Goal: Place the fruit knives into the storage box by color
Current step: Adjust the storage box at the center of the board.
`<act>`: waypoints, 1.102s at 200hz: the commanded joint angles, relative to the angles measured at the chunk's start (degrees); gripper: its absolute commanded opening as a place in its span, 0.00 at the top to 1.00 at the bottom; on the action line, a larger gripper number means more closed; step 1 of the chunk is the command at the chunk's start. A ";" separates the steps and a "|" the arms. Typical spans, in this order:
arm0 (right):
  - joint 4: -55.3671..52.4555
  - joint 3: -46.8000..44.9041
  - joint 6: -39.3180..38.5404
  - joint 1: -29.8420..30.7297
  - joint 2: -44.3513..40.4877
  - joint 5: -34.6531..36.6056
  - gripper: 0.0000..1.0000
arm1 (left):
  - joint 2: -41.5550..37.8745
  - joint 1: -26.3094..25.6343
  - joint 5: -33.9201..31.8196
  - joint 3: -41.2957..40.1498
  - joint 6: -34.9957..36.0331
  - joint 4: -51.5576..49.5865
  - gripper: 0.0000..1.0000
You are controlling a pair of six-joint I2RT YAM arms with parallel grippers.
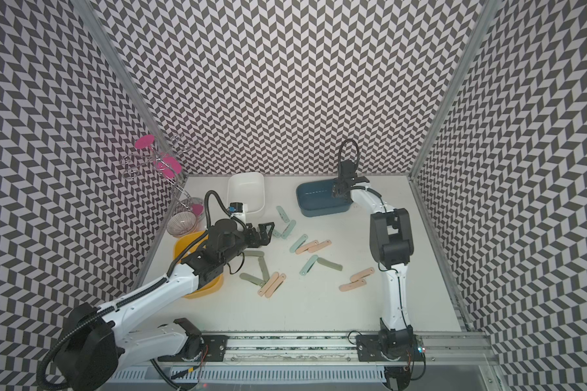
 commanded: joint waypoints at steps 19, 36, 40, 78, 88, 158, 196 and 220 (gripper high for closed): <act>1.24 -5.63 0.02 -0.65 -2.20 2.38 0.04 | -0.84 -0.24 0.38 1.21 -0.04 0.17 0.01; 2.43 -9.12 0.37 -0.81 -3.56 2.03 0.05 | -0.84 -0.32 0.64 1.45 -0.20 0.06 0.01; 2.74 -9.90 0.54 -0.74 -3.90 1.90 0.05 | -0.84 -0.32 0.65 1.40 -0.30 0.02 0.01; 4.95 -16.24 1.08 -0.79 -7.33 1.16 0.05 | -0.84 -0.85 0.65 1.75 -0.97 0.04 0.01; 5.17 -17.47 0.94 -0.76 -8.22 1.16 0.05 | -0.84 -1.19 0.56 1.78 -1.05 0.13 0.01; 8.04 -26.64 1.21 -0.81 -14.17 0.78 0.05 | -1.15 -2.96 -0.58 1.13 -2.00 -0.05 0.01; 7.83 -25.40 1.08 -0.81 -15.84 0.20 0.05 | -1.41 -3.22 -0.85 0.89 -1.92 -0.20 0.01; 5.47 -19.87 0.37 -0.72 -16.95 -1.15 0.05 | -1.64 -3.22 -0.85 0.80 -1.87 -0.80 0.01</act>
